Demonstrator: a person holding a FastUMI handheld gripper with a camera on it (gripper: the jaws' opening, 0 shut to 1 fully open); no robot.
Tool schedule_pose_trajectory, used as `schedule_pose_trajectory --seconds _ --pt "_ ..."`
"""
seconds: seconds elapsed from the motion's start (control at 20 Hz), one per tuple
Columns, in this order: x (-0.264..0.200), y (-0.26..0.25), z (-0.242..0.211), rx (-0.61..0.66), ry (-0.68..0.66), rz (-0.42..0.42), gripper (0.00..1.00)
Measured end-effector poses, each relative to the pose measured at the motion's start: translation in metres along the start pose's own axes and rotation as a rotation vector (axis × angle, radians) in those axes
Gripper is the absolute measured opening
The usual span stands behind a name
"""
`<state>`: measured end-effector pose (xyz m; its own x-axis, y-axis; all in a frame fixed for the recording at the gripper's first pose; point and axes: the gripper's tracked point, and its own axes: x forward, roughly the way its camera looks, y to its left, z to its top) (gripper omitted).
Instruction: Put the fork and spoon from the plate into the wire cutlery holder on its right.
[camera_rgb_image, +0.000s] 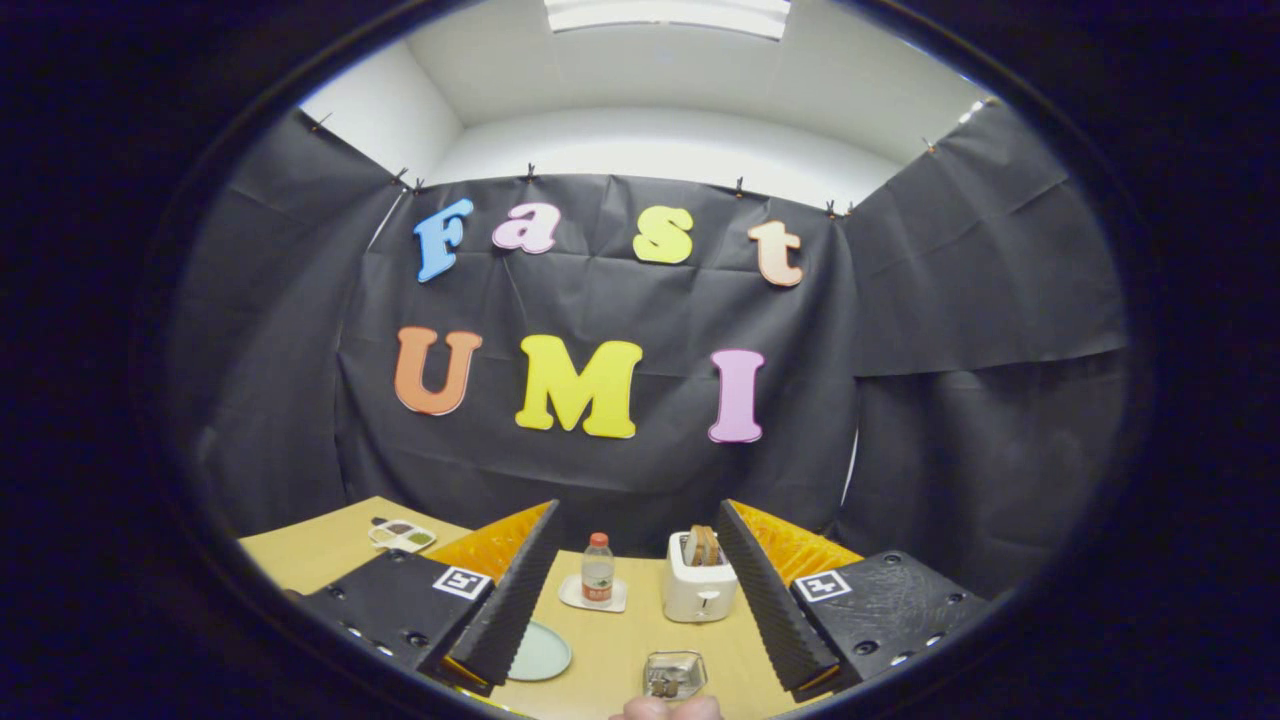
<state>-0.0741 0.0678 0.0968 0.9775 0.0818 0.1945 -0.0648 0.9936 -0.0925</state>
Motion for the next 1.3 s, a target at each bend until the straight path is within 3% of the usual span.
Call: schedule_pose_trajectory --seconds 1.3 --pt "0.006 0.024 -0.001 0.081 0.041 -0.026 0.96"
